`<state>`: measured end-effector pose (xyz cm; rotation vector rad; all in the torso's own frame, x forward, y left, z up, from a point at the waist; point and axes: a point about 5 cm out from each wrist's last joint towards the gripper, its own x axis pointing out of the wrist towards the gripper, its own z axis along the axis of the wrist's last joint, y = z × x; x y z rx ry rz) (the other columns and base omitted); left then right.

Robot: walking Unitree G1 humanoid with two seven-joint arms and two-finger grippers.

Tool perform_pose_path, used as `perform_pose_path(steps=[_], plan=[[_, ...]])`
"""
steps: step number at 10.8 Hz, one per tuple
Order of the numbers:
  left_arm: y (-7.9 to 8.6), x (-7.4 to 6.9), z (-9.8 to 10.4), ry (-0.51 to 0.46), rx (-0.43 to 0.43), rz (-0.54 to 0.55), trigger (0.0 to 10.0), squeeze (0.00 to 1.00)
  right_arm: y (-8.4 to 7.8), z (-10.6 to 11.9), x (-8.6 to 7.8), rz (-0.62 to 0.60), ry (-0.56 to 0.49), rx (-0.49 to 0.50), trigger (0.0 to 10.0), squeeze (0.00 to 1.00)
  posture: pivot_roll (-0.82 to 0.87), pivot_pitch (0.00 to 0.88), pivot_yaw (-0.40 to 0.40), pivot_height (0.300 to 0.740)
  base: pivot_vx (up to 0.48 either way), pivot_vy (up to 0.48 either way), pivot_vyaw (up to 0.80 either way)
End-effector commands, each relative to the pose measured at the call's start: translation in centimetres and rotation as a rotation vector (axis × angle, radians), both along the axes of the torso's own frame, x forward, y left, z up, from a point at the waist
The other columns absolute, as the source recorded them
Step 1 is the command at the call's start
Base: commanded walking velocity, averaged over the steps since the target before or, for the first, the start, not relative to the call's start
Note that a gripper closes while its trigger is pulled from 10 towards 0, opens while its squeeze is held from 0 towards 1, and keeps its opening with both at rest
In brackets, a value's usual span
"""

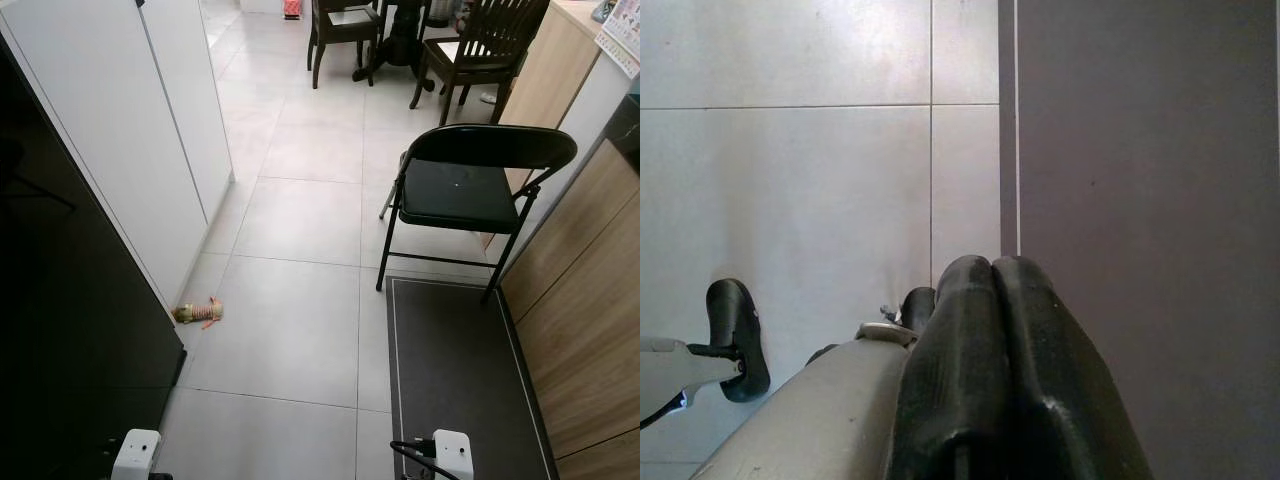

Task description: Restocking fridge

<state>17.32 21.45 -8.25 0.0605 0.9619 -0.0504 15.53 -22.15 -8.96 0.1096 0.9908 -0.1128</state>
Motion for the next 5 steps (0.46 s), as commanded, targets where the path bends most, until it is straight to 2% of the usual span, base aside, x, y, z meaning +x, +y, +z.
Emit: perform_pose_path(steps=[1,2,3,5], plan=[[0.23,-0.21,-0.06,0.013,0.012,-0.01,10.0,0.0,-0.07,-0.1,-0.25,-0.001,0.012,-0.002,10.0,0.0,0.04,0.049,-0.009,0.74,0.0,0.0,0.0],[0.23,-0.21,-0.06,0.013,0.012,-0.01,10.0,0.0,-0.07,-0.1,-0.25,-0.001,0.012,-0.002,10.0,0.0,0.04,0.049,-0.009,0.74,0.0,0.0,0.0],[0.23,-0.15,-0.04,0.012,0.011,-0.008,10.0,0.0,-0.1,-0.1,-0.24,-0.011,0.011,-0.006,10.0,0.0,0.0,0.0,0.0,0.74,0.0,0.0,0.0],[0.75,-0.5,-0.04,-0.013,0.013,0.041,10.0,0.0,0.37,-0.16,-0.42,-0.046,-0.027,0.054,10.0,0.0,0.02,0.0,-0.001,0.74,0.0,0.0,0.0]])
